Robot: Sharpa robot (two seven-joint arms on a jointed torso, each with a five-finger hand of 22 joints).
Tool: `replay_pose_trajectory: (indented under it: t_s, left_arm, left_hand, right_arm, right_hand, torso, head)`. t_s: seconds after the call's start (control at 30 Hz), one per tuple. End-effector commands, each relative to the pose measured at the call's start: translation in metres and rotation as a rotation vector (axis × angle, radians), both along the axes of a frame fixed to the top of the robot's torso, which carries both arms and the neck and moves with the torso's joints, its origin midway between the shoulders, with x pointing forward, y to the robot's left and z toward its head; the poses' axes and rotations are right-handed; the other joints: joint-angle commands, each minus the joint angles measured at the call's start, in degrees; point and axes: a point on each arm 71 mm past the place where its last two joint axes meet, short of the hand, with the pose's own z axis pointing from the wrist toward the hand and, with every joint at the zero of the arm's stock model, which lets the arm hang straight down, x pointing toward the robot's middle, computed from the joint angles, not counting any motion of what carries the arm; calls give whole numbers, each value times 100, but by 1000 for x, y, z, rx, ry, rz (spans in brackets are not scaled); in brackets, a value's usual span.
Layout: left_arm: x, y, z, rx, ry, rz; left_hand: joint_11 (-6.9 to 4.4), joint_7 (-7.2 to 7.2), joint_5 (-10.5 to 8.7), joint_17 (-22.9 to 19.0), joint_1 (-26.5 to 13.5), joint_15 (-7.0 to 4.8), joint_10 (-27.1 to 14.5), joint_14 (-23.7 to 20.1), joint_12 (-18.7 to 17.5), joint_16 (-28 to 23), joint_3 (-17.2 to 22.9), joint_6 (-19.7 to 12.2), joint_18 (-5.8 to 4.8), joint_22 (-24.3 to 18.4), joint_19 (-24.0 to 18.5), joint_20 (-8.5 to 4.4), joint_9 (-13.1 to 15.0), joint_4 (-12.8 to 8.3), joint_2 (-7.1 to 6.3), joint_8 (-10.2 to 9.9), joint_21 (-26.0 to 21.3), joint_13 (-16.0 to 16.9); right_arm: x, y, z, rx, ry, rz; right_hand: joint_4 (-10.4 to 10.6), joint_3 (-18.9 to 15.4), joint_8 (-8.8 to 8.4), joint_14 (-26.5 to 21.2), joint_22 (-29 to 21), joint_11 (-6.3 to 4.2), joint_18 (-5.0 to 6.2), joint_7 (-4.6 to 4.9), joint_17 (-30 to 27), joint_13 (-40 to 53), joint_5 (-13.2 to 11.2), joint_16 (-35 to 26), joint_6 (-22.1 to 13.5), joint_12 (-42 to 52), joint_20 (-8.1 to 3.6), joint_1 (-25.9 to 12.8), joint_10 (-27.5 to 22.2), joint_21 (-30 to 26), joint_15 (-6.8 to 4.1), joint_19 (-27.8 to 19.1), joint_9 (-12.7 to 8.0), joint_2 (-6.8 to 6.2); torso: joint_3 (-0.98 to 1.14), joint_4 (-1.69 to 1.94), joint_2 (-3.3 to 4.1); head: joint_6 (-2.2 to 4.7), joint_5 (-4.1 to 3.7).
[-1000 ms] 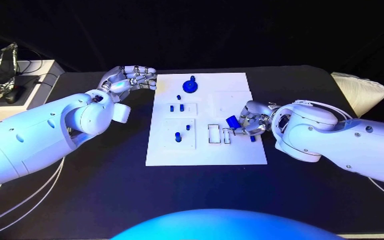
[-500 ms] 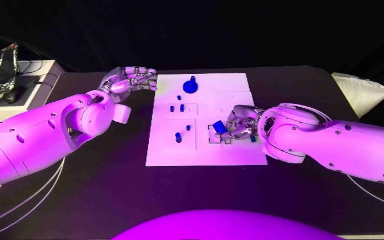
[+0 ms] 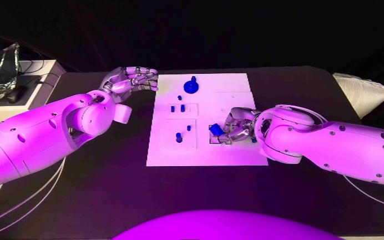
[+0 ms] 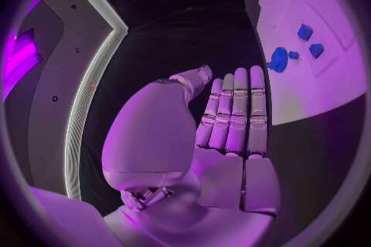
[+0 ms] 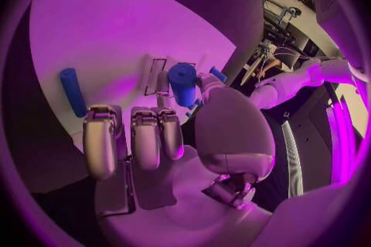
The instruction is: Assemble the parts on the task board
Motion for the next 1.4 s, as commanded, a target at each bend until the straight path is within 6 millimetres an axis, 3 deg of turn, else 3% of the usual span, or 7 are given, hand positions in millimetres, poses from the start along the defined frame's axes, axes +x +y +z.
replay_pose_trajectory:
  t_s: [0.03,0.53,0.87,0.97,1.07,1.23,1.4]
  left_arm:
    - [-1,-2,1,-16,1,-18]
    - [-1,-1,1,-14,2,-16]
    - [-1,-1,1,-13,3,-16]
    - [-1,-1,1,-13,3,-16]
    - [-1,-1,1,-13,3,-16]
    - [-1,0,1,-12,3,-15]
    - [-1,0,1,-13,4,-16]
  left_hand:
    - [5,19,12,11,-68,28,-43,32,-19,-23,10,-31,15,-13,12,16,-7,41,13,-22,-25,-7]
    - [6,20,12,16,-71,28,-49,31,-21,-26,10,-34,16,-19,15,18,-8,47,10,-23,-33,-7]
    - [6,20,12,16,-71,28,-49,31,-21,-26,10,-34,16,-19,15,18,-8,47,10,-23,-33,-7]
    - [6,20,12,16,-71,28,-49,31,-21,-26,10,-34,16,-19,15,18,-8,47,10,-23,-33,-7]
    - [6,20,12,16,-71,28,-49,31,-21,-26,10,-34,16,-19,15,18,-8,47,10,-23,-33,-7]
    - [6,20,12,16,-71,28,-49,31,-21,-26,10,-34,16,-19,15,18,-8,47,10,-23,-33,-7]
    - [5,15,18,32,-76,29,-54,30,-19,-35,22,-23,18,-37,28,21,-7,71,33,-14,-60,-4]
  right_arm:
    - [0,0,-2,-36,-17,20]
    - [5,3,-4,-50,-39,21]
    - [4,4,-4,-60,-49,34]
    - [3,4,-4,-58,-48,37]
    - [1,4,-4,-52,-44,38]
    - [-4,6,-3,-35,-36,45]
    - [-8,8,-1,-24,-38,53]
  right_hand:
    - [16,-93,-15,598,1387,18,-80,8,1508,1506,-193,24,27,12,6,-83,596,-29,1,495,6,-1]
    - [32,-593,27,598,1380,19,-75,8,1508,1490,-1078,24,17,-15,6,-376,584,-58,1,490,89,137]
    - [20,-503,49,598,1390,7,-82,-5,1508,1506,-841,24,26,12,1,-364,596,-17,-6,499,120,403]
    - [16,-374,77,598,1401,-15,-90,-30,1508,1506,-399,24,61,12,-12,-347,596,26,-24,507,143,538]
    - [16,-358,90,598,1399,-22,-89,-38,1508,1506,-279,24,79,12,-17,-374,596,20,-29,506,152,492]
    - [28,-539,116,598,1403,-24,-92,-42,1508,1506,-687,24,103,12,-23,-634,596,36,-33,509,176,275]
    - [30,-746,128,598,1406,-24,-94,-41,1508,1506,-746,24,104,12,-23,-836,596,46,-33,511,191,310]
  torso:
    - [5,-1,2]
    - [0,-4,-4]
    - [2,-5,-5]
    - [4,-4,-4]
    - [2,-3,-4]
    - [6,-3,-2]
    - [6,0,-3]
  head:
    - [2,4]
    - [-16,12]
    - [-12,-7]
    - [-12,-13]
    - [-12,-12]
    - [-7,-10]
    - [-11,-8]
